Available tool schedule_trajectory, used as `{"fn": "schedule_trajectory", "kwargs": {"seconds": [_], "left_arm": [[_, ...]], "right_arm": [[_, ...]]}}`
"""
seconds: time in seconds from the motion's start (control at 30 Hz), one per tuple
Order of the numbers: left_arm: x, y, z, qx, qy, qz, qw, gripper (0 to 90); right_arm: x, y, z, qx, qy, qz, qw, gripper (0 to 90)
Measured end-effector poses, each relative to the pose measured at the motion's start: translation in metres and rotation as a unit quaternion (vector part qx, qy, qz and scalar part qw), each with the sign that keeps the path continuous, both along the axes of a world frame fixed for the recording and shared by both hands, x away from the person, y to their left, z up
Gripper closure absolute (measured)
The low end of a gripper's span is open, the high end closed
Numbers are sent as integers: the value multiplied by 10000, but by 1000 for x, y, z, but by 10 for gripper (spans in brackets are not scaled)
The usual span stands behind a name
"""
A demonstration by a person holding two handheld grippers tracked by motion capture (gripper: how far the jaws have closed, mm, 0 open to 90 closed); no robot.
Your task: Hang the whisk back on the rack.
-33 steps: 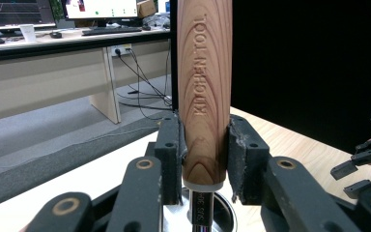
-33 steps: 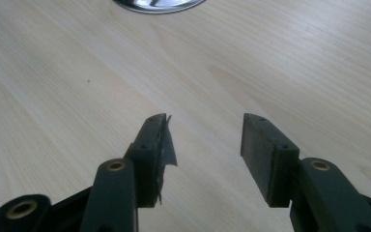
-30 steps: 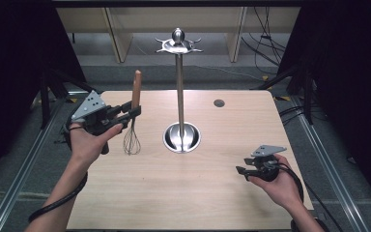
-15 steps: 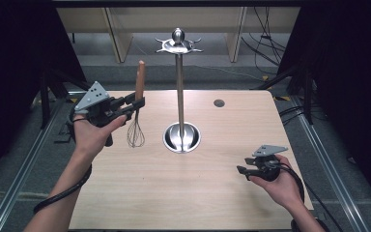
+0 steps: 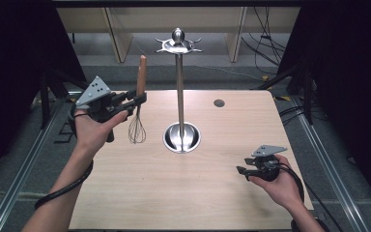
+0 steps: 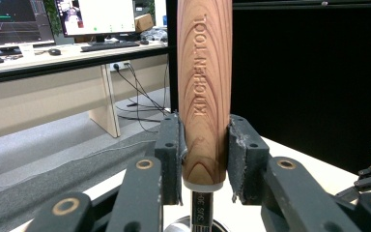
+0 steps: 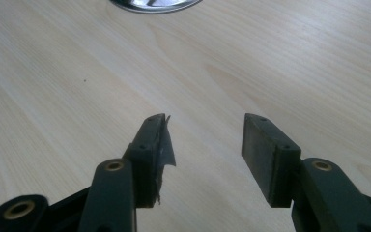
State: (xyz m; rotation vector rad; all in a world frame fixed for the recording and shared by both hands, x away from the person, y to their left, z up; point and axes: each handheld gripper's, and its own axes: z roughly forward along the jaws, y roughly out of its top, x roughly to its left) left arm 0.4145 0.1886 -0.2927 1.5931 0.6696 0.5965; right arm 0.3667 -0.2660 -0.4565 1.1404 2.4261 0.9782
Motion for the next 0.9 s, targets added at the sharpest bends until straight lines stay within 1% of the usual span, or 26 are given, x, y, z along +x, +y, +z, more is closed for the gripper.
{"fn": "schedule_trajectory", "kwargs": {"seconds": [0.5, 0.9], "left_arm": [[3, -1, 6, 9, -16, 3, 10000, 685], [7, -6, 9, 9, -20, -32, 10000, 685]], "right_arm": [[0, 1, -2, 11, 25, 1, 10000, 515], [0, 1, -2, 15, 26, 2, 10000, 510]]}}
